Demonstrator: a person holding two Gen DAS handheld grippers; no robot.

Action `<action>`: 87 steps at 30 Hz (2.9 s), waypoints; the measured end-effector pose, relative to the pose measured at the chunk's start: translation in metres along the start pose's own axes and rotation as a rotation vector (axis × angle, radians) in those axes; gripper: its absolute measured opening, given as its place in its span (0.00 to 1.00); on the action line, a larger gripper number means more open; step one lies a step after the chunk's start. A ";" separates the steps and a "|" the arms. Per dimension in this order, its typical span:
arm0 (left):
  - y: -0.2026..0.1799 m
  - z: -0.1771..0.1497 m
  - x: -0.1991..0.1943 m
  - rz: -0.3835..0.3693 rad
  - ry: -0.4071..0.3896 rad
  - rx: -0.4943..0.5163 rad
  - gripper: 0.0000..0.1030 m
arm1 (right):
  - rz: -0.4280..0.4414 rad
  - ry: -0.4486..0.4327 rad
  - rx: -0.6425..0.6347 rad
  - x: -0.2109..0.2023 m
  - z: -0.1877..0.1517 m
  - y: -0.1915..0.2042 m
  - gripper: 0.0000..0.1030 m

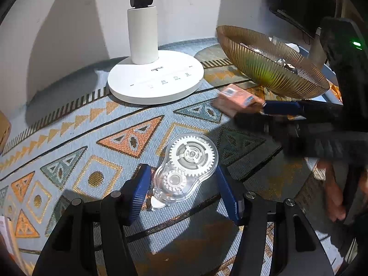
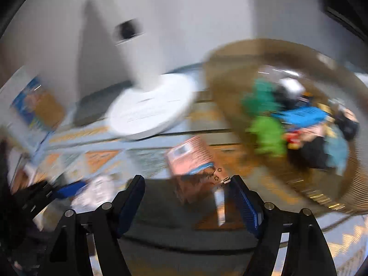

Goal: Organize rigid objects
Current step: 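Close the left tool on the clear gear toy while the right tool grasps the pink box, then lift and carry the gear toy and pink box over the amber bowl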

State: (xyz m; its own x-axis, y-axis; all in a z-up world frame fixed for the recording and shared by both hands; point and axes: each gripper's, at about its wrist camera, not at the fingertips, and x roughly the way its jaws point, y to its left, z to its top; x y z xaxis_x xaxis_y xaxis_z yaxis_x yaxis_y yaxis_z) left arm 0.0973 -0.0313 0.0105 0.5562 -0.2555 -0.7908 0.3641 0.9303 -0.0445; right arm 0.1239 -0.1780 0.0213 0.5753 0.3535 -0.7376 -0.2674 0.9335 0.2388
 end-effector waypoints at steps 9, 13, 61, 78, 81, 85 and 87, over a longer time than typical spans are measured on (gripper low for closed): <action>0.000 0.001 0.000 0.001 0.000 -0.004 0.54 | -0.067 0.046 0.048 0.003 0.002 -0.013 0.78; 0.000 0.002 0.000 -0.004 0.000 -0.002 0.49 | -0.130 0.047 0.033 0.018 0.012 -0.004 0.82; -0.056 -0.067 -0.115 0.043 -0.147 -0.008 0.44 | -0.114 -0.034 -0.037 -0.138 -0.131 0.015 0.38; -0.124 0.123 -0.116 -0.150 -0.315 0.025 0.44 | -0.370 -0.296 0.133 -0.241 0.019 -0.123 0.38; -0.133 0.135 -0.078 -0.178 -0.259 0.020 0.44 | -0.367 -0.219 0.177 -0.211 0.027 -0.151 0.38; -0.148 0.139 -0.030 -0.181 -0.183 0.026 0.44 | -0.343 -0.155 0.195 -0.177 0.027 -0.174 0.38; -0.155 0.138 -0.018 -0.177 -0.164 0.035 0.44 | -0.337 -0.141 0.187 -0.165 0.028 -0.179 0.38</action>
State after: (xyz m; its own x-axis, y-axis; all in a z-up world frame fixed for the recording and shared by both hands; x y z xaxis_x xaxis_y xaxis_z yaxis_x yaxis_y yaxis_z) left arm 0.1335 -0.2073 0.1156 0.5942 -0.4556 -0.6629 0.4905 0.8584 -0.1504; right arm 0.0979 -0.4022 0.1179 0.7106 0.0182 -0.7034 0.0924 0.9886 0.1189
